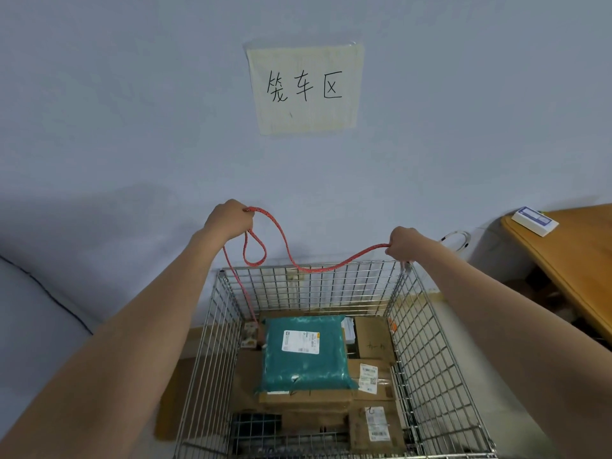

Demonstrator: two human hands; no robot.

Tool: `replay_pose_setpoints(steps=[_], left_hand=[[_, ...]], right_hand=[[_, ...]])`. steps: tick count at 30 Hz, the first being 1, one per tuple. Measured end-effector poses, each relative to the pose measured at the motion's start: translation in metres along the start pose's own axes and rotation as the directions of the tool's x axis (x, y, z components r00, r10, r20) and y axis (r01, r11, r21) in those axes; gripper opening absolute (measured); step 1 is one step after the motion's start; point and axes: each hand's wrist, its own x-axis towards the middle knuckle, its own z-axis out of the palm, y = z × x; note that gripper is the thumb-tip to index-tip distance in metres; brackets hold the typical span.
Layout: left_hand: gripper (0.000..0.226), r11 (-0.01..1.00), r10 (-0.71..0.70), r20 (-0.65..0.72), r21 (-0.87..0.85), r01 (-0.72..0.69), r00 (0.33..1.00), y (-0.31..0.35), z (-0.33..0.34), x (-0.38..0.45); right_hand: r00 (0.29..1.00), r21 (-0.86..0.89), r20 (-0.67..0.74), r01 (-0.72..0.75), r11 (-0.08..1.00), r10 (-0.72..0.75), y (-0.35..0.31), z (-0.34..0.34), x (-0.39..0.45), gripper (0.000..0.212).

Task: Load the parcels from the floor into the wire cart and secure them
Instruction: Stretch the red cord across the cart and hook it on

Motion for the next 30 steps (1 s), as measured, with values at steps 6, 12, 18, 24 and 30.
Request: replay_pose_setpoints(steps=[6,12,18,24,30], left_hand=[[0.043,0.997,0.067,-0.083,-0.031,-0.07,0.994,0.025,-0.012,0.0],[0.038,0.983,0.044,-0.026,-0.176,-0.048,0.999,0.044,-0.012,-0.006],[0.03,0.955,-0.119,0.135,-0.254,0.15,0.984,0.054,-0.011,-0.009],[0.027,0.77,-0.229,0.553,-0.401,0.496,0.801,0.064,-0.019,-0.03],[0.026,0.347,-0.082,0.575,-0.749,0.564,0.814,0.077,-0.021,-0.033]], right_hand=[[0.993,-0.04,-0.036,-0.117,0.992,0.115,0.024,0.023,-0.001,0.026],[0.998,0.018,-0.049,-0.029,0.999,0.03,0.002,0.023,0.002,0.024],[0.996,-0.015,-0.079,0.046,0.999,-0.047,-0.007,0.018,0.012,0.03],[0.994,0.103,-0.06,0.093,0.99,-0.088,-0.043,0.01,0.0,0.042],[0.846,0.445,0.37,0.201,0.873,-0.384,-0.093,0.013,-0.036,0.033]])
